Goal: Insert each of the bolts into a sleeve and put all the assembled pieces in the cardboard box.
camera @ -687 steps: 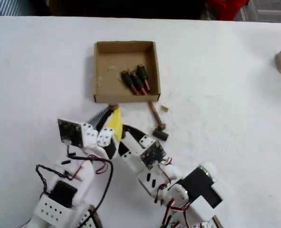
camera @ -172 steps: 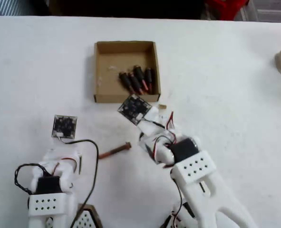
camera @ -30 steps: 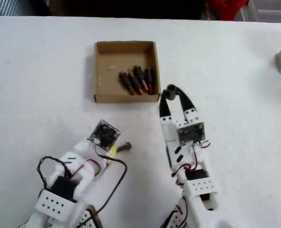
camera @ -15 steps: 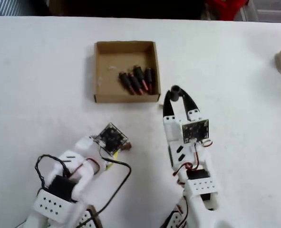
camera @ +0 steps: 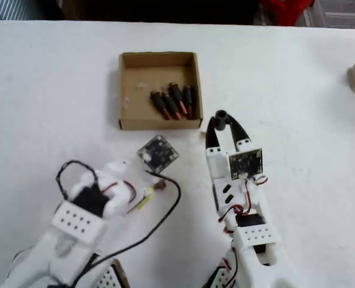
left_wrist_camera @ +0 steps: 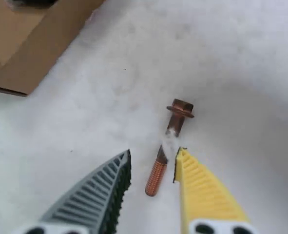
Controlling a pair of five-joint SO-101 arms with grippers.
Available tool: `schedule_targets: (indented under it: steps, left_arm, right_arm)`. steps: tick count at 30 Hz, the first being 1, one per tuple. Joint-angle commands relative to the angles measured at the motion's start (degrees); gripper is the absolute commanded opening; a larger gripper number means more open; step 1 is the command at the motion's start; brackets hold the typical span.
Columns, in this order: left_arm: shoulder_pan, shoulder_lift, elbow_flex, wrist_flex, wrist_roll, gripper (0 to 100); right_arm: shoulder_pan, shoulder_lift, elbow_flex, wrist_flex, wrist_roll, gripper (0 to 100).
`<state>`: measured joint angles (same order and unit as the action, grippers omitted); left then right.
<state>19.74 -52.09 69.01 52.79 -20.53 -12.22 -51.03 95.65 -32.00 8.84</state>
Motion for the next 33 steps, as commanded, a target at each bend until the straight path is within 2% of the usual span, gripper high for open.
schedule_targets:
  steps: [1, 6, 13, 26, 28, 31, 33]
  left_arm:
    - [0.92, 12.62, -6.59, -3.78, -6.07, 17]
    - [0.92, 24.75, -9.67, -8.35, -10.64, 17]
    - [0.84, 38.37, -18.02, -10.64, -11.08, 17]
    - [0.84, 47.96, -25.32, -10.20, -10.73, 17]
    - [0.57, 47.96, -25.23, -10.20, -9.76, 15]
    - [0.40, 48.04, -25.23, -10.20, -5.36, 6]
    - [0.40, 48.04, -24.88, -10.11, -4.04, 4]
  right_arm:
    - [0.84, -1.01, 0.44, 0.57, -0.44, 1.5]
    - [1.45, -1.01, 0.44, 0.92, -0.44, 1.5]
    - [2.33, -1.01, 0.44, 2.15, -0.44, 1.5]
    - [2.33, -1.01, 0.44, 2.24, -0.44, 1.5]
    - [2.42, -1.01, 0.44, 2.24, -0.44, 1.5]
    - [2.42, -1.01, 0.44, 2.33, -0.44, 1.5]
    - [2.24, -1.01, 0.44, 3.38, -0.44, 1.5]
